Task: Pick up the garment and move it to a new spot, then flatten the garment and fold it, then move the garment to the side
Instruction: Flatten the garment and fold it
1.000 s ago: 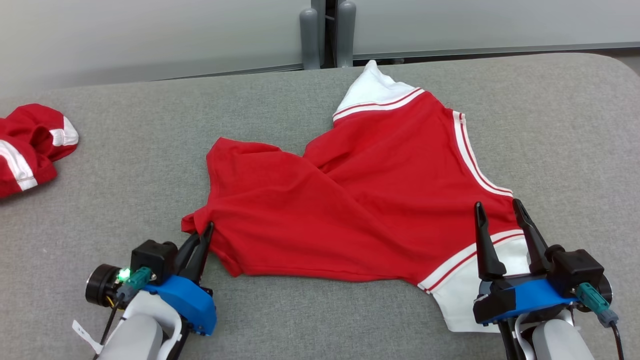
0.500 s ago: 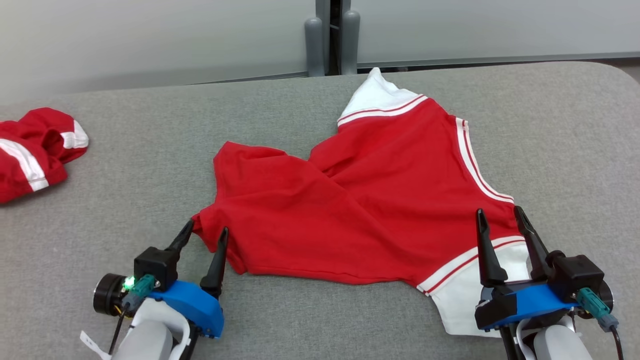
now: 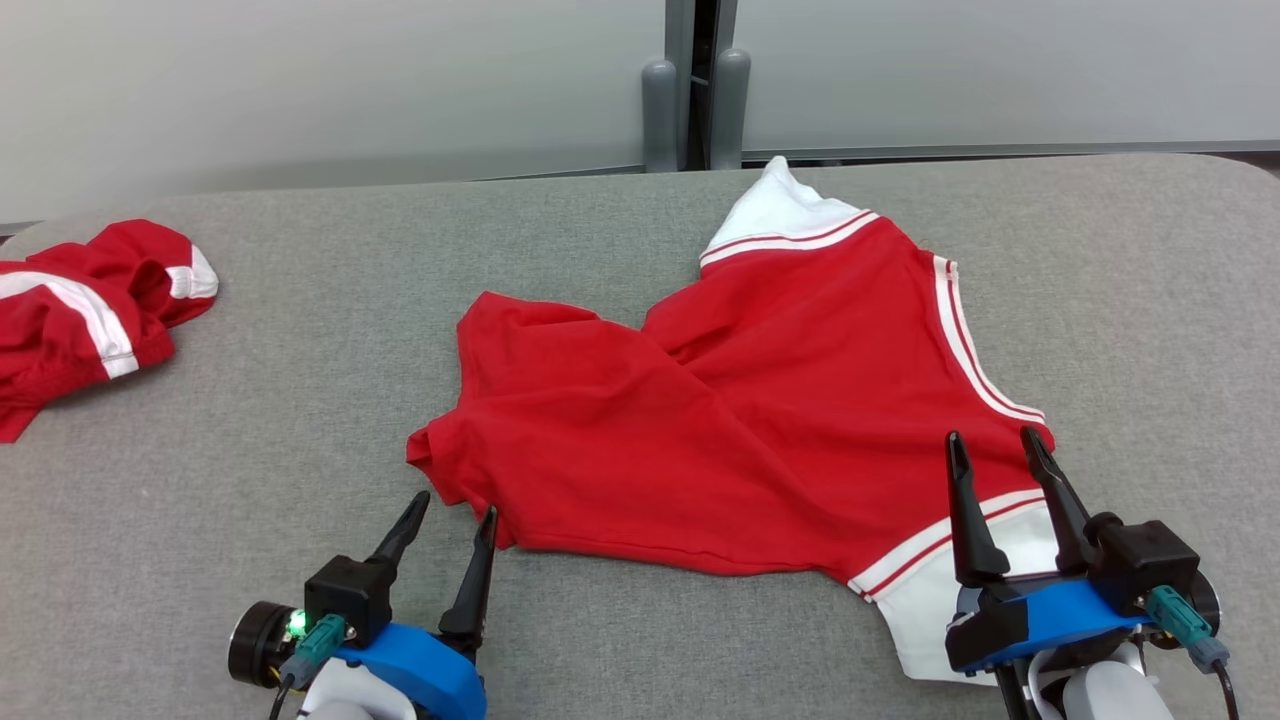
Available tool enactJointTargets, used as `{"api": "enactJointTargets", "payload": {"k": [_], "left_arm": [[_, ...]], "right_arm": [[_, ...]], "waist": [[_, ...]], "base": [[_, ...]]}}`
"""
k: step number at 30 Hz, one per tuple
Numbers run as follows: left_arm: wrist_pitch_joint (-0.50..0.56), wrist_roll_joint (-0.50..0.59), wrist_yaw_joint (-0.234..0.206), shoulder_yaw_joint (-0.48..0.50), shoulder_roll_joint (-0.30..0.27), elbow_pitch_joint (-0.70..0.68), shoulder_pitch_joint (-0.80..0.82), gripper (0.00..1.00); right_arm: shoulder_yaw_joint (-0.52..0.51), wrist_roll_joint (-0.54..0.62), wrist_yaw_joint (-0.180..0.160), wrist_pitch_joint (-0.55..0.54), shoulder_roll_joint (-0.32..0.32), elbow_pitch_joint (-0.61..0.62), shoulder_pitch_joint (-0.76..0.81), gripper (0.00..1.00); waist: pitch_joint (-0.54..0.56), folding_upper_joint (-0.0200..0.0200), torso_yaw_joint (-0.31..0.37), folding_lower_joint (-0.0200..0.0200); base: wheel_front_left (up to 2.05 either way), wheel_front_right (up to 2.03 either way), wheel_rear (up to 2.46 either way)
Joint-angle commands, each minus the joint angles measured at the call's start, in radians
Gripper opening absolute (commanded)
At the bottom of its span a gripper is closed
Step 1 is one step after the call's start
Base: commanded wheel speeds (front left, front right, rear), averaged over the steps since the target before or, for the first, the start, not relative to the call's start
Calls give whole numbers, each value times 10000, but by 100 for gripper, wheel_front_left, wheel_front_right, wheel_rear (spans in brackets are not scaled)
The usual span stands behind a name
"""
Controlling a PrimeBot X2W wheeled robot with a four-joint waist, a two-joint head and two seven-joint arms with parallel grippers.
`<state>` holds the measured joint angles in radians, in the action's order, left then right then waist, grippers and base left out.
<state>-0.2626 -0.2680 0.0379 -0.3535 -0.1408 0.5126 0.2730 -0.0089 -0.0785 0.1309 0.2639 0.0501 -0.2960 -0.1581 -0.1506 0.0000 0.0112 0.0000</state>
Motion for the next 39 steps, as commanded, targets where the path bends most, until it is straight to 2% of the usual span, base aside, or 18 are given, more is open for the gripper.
{"api": "enactJointTargets", "payload": {"k": [1,18,19,21,29,39], "left_arm": [[-26,34,81,-14,19,185,-1,100],[-26,-93,432,117,251,1857,396,98],[-25,-91,457,120,269,1903,426,53],[-20,-84,529,127,309,1975,491,0],[-13,22,622,305,417,1732,478,0],[-13,236,480,609,-114,324,-699,0]], "right_arm": [[19,-5,-3,6,2,-4,32,100],[-71,-61,-3,5,1,30,-108,100],[-84,-56,-3,5,1,36,-112,100],[-105,-32,-3,5,1,49,-111,100],[-224,69,-3,5,1,60,-24,100],[-233,-38,-3,5,2,-2,217,100]], "waist": [[-20,0,91,0],[-366,0,607,0],[-381,0,604,0],[-404,0,581,0],[-334,0,331,0],[-111,0,-156,0]], "base": [[0,0,0],[0,0,0],[0,0,0],[0,0,0],[0,0,0],[0,0,0]]}}
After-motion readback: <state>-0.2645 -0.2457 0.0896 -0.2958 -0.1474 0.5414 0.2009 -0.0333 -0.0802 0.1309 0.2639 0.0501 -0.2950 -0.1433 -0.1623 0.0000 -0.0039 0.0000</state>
